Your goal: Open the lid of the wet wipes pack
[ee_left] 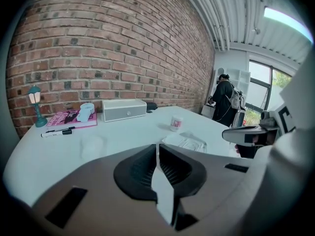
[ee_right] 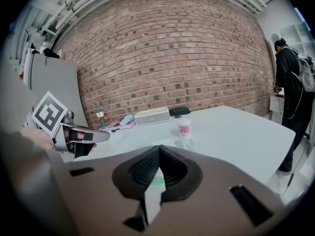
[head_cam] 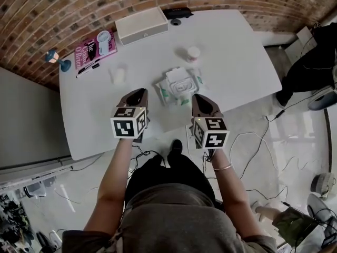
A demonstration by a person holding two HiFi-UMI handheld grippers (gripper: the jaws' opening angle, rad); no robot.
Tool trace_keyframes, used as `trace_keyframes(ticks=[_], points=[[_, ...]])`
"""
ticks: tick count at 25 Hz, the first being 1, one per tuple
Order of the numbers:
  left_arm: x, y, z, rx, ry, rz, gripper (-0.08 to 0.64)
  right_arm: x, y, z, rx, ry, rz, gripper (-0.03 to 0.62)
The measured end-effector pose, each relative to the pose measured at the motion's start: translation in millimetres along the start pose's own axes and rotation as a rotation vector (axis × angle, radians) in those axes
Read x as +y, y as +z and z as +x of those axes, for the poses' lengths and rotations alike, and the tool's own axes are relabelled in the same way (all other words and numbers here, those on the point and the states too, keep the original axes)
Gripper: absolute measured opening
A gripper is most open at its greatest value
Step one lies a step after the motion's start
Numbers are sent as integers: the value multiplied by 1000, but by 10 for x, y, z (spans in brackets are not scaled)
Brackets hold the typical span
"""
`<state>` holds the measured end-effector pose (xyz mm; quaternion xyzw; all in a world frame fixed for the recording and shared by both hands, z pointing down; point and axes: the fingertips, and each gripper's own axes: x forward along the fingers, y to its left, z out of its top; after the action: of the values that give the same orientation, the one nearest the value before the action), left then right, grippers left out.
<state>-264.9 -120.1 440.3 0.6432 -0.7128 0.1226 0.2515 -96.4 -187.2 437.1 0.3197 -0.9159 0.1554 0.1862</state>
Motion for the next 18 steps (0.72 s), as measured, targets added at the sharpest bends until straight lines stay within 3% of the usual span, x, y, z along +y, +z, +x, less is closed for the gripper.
trace_keyframes(ticks=[18], points=[[-119, -8, -14, -21, -13, -32, 35, -52, -71, 21, 31, 18, -1, 3]])
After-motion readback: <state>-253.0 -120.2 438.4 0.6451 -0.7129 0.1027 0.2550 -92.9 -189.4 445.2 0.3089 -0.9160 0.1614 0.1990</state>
